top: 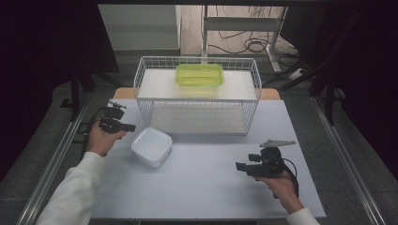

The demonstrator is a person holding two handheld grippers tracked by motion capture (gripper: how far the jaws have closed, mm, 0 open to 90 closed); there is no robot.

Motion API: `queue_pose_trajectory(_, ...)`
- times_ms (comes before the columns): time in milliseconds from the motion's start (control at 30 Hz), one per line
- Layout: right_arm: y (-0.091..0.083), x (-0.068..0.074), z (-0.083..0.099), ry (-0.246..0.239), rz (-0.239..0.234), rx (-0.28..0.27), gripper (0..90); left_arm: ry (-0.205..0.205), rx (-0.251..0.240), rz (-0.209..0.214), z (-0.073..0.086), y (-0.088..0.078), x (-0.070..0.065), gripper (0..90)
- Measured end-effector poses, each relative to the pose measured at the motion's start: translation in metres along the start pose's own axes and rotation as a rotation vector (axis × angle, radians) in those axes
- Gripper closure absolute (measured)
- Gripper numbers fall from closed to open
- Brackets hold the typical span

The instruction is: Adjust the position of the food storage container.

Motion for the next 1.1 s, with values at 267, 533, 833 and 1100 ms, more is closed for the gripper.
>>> queue_pose_trajectory(267, 0.001, 0.0, 0.002, 0.005, 0.003, 0.011, 24.6, 0.045, 0.046, -0.027, 0.005, 0.018, 0.002, 89.9)
queue_pose_trajectory(533, 0.002, 0.0, 0.001, 0.01, 0.008, 0.007, 24.6, 0.052, 0.064, 0.01, 0.01, 0.027, -0.002, 90.0)
queue_pose_trajectory(833, 0.001, 0.001, -0.001, 0.017, 0.01, -0.004, 24.6, 0.042, 0.064, 0.051, 0.016, 0.026, -0.01, 90.0)
queue_pose_trajectory(1100, 0.002, 0.002, -0.002, 0.015, 0.005, -0.002, 24.5, 0.041, 0.066, 0.096, 0.026, 0.029, -0.035, 90.0)
Point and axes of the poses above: each handheld gripper's, and its own axes: y roughly forward along the jaws, z roughly out of its underside, x roughly to its left, the point moved 9 cm from there along y, roughly forward along the jaws, and after that the axes turned 9 degrees about -y, right-handed, at the moved point
